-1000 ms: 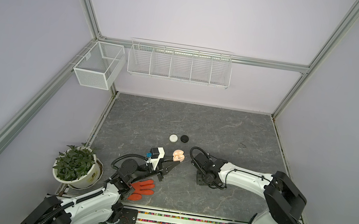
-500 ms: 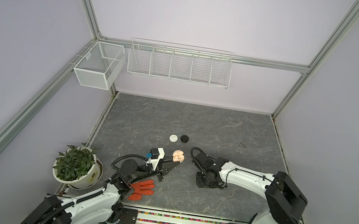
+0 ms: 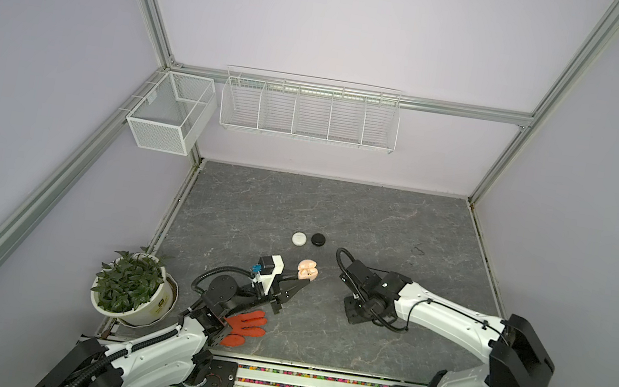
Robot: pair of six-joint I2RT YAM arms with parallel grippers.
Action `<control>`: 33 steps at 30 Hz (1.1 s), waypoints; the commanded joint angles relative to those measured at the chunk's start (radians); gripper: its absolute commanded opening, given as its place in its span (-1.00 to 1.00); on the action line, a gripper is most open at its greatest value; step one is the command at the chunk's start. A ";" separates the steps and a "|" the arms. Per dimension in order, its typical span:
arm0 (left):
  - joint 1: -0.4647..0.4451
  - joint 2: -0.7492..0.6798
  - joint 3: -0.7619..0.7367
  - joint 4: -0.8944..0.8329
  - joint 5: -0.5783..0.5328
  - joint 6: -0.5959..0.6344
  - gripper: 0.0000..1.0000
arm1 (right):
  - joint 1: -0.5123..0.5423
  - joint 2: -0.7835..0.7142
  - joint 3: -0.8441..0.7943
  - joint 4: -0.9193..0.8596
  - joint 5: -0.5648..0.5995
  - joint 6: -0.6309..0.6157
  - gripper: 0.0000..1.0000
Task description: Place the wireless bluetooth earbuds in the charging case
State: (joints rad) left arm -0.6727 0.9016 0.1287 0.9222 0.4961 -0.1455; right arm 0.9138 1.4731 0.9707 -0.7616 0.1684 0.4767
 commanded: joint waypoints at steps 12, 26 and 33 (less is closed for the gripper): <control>-0.003 0.004 -0.004 0.017 0.020 -0.008 -1.00 | -0.065 0.100 -0.026 0.122 -0.110 -0.311 -0.30; -0.003 -0.009 -0.006 -0.008 0.010 0.006 -1.00 | -0.074 0.199 -0.034 0.151 -0.087 -0.275 -0.44; -0.003 -0.008 -0.005 -0.008 0.003 0.011 -1.00 | -0.076 0.210 -0.057 0.157 -0.086 -0.221 -0.55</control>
State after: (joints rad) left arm -0.6727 0.9009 0.1287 0.9104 0.5014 -0.1509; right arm 0.8440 1.6665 0.9443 -0.6109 0.0849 0.2207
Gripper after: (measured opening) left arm 0.193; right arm 0.231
